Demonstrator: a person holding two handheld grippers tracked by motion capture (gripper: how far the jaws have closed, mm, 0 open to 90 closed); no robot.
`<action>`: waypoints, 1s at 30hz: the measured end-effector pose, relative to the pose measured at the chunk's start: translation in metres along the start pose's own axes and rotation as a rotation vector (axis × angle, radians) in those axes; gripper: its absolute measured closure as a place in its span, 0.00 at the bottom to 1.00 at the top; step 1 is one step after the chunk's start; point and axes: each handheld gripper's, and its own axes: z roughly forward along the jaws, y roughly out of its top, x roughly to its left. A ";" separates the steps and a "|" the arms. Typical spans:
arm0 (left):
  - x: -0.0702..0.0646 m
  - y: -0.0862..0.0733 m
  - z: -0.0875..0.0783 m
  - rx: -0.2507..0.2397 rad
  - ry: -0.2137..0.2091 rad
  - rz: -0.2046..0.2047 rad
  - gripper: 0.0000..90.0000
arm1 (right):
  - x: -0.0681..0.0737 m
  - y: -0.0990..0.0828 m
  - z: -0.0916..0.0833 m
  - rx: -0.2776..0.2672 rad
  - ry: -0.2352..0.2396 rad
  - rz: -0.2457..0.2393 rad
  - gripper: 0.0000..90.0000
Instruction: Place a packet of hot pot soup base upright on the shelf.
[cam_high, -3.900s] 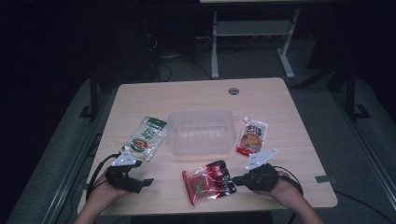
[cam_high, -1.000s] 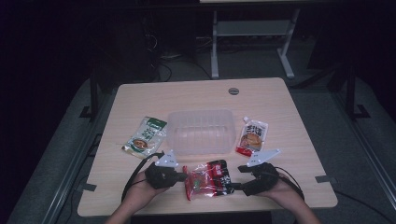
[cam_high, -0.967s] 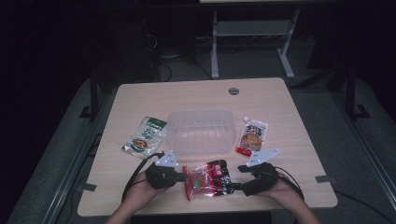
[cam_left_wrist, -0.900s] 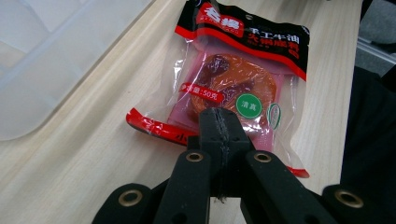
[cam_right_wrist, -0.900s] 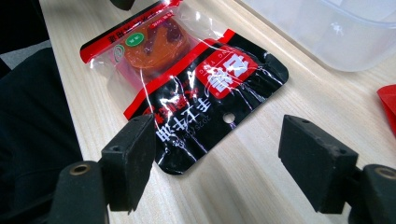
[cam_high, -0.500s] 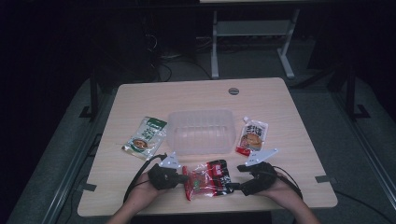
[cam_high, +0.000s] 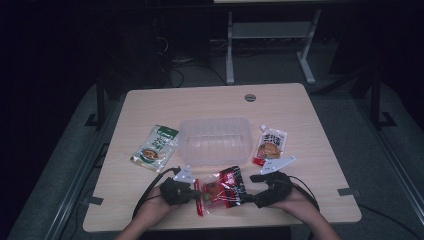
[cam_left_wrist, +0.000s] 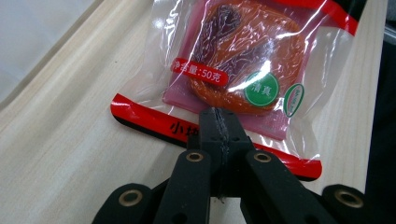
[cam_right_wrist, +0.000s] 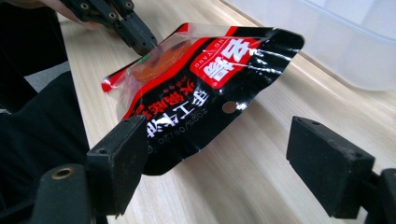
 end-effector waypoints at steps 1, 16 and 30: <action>0.001 0.000 0.000 0.001 -0.003 0.001 1.00 | 0.001 0.002 0.003 0.005 0.011 0.005 0.22; -0.001 0.000 0.000 0.003 0.006 0.009 1.00 | -0.004 0.004 0.018 0.033 0.060 0.061 0.15; -0.001 0.000 0.000 0.004 0.003 0.005 1.00 | -0.008 0.012 0.037 0.038 0.180 0.109 0.25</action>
